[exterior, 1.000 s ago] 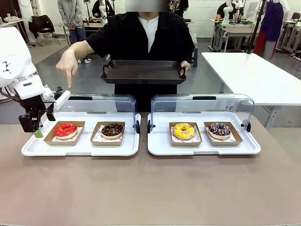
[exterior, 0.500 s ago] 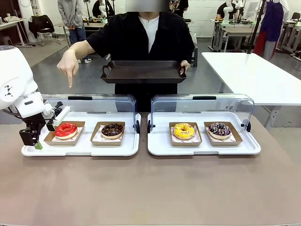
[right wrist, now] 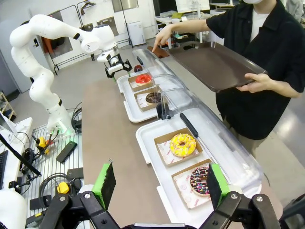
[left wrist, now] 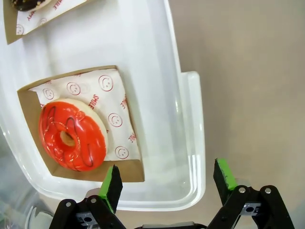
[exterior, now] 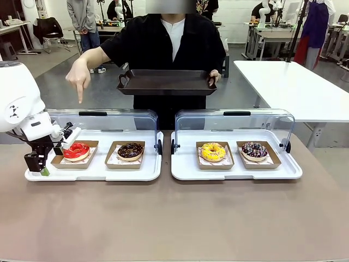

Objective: Provide the desired donut to the person.
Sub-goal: Pick up and lift the Paper togo box containing the Donut pointed at by the person, then place the picked Paper togo box onto the Handle tray extended by the person.

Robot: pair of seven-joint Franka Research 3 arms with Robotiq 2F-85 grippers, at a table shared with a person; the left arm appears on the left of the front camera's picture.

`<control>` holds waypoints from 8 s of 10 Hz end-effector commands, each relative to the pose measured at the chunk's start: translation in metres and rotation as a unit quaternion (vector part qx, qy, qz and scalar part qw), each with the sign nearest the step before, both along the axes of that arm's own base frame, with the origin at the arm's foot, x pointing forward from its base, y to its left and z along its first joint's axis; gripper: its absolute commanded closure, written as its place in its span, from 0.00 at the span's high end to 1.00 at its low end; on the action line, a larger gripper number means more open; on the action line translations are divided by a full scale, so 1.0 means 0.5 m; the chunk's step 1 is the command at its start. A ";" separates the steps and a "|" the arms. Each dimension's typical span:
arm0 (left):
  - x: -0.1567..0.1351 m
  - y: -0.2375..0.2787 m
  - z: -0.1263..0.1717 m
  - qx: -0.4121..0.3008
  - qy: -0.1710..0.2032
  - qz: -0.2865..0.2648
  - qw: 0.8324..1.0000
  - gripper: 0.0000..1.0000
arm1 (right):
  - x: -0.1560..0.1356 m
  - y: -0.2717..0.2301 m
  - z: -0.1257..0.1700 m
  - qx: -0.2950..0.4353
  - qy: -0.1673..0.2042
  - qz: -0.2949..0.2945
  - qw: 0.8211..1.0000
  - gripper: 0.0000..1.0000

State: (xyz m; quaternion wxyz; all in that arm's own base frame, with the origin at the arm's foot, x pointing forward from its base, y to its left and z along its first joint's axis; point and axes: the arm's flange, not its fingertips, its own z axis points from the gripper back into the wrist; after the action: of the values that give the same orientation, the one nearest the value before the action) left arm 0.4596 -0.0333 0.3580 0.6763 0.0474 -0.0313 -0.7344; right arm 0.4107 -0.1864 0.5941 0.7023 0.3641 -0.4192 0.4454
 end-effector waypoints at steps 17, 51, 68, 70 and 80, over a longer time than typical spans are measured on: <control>0.066 0.022 -0.060 -0.018 0.020 0.026 0.999 0.00 | -0.001 0.000 0.000 0.003 -0.004 0.000 1.000 1.00; -0.241 -0.082 0.472 0.014 -0.057 -0.010 0.998 0.00 | -0.001 0.000 0.000 0.003 -0.004 0.000 1.000 1.00; 0.009 -0.470 0.514 0.022 -0.056 -0.034 0.998 0.01 | -0.001 0.000 0.000 0.003 -0.004 0.000 1.000 1.00; 0.033 -0.449 0.486 -0.007 -0.051 -0.045 0.998 0.01 | -0.001 0.000 0.000 0.003 -0.004 0.000 1.000 1.00; 0.049 -0.454 0.488 -0.006 -0.051 -0.043 0.998 0.01 | -0.001 0.000 0.000 0.003 -0.004 0.000 1.000 1.00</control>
State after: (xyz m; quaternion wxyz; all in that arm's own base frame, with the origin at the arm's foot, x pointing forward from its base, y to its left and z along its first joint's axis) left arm 0.4834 -0.2613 0.6011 0.6398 0.0787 -0.0710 -0.7612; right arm 0.4108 -0.1869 0.5947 0.7023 0.3635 -0.4195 0.4456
